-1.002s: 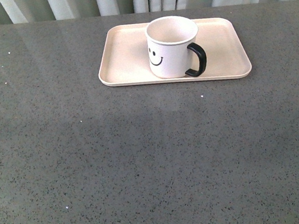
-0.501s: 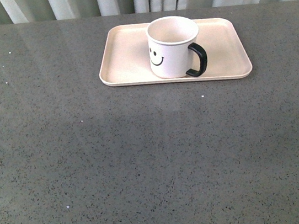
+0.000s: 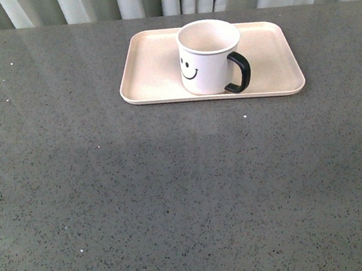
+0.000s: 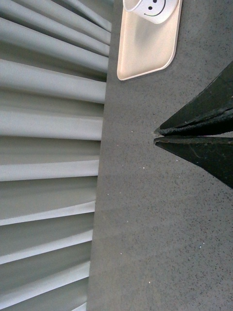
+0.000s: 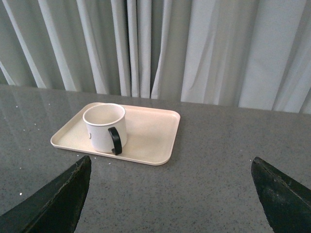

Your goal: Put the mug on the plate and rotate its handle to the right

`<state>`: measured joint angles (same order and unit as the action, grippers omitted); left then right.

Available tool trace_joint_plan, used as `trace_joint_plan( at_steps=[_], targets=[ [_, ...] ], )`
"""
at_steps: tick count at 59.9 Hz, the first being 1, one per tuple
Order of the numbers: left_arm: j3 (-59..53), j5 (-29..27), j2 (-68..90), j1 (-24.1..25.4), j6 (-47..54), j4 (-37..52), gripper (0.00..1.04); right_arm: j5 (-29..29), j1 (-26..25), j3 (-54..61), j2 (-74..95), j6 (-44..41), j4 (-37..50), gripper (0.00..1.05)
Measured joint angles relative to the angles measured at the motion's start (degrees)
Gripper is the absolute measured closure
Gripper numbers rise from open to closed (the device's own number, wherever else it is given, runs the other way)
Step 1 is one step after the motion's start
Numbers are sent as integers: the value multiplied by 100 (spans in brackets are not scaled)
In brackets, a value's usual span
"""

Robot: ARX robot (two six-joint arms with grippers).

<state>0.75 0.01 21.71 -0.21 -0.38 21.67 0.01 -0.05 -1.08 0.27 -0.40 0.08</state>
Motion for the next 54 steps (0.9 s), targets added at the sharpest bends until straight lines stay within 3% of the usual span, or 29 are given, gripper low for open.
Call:
trace_joint_plan(
  at_steps=[38, 45, 54],
  targets=[
    [0, 0, -1167, 0, 0, -1156, 103, 0, 0, 0, 0, 0, 0, 9],
    [2, 0, -1886, 0, 2, -2063, 103, 0, 0, 0, 0, 0, 0, 9],
    [2, -2, -2074, 4, 7, -2168, 103, -2, 0, 0, 0, 0, 0, 9]
  ],
)
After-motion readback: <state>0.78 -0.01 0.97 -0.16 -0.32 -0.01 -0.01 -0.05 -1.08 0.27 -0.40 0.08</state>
